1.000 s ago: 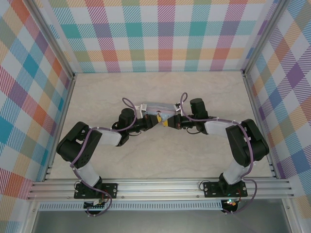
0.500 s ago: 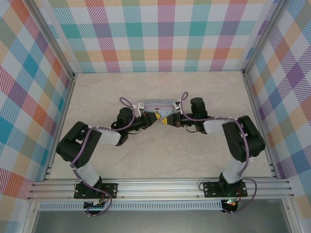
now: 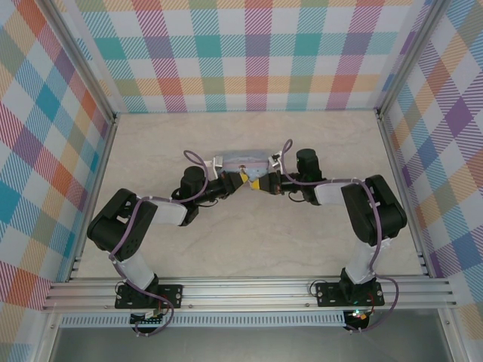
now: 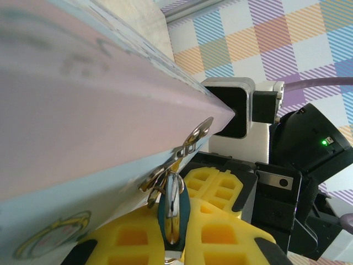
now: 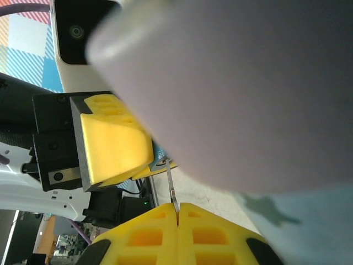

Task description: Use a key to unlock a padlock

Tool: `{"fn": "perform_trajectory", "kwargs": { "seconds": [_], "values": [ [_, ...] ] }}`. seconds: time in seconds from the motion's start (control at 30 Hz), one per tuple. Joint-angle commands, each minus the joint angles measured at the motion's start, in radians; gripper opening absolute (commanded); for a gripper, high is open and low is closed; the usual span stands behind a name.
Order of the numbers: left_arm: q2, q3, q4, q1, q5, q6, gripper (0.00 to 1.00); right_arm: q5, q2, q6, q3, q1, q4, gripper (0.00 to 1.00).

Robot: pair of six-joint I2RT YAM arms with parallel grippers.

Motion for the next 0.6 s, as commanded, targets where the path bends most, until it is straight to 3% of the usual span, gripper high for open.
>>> {"fn": "perform_trajectory", "kwargs": {
  "seconds": [0.0,0.27,0.43,0.57],
  "values": [
    [-0.014,0.034,0.137,-0.033,0.174,0.031,0.0,0.035,0.015,0.046,0.062,-0.006,0.111,0.02],
    [0.007,0.041,0.183,-0.033,0.191,0.05,0.0,0.023,0.01,0.108,0.07,-0.024,0.127,0.02],
    [0.008,0.048,0.189,-0.033,0.191,0.043,0.0,0.025,0.009,0.067,0.088,-0.026,0.077,0.02],
    [0.011,0.052,0.196,-0.033,0.174,0.023,0.0,0.017,0.034,0.074,0.083,-0.027,0.136,0.03]
  ]
}}
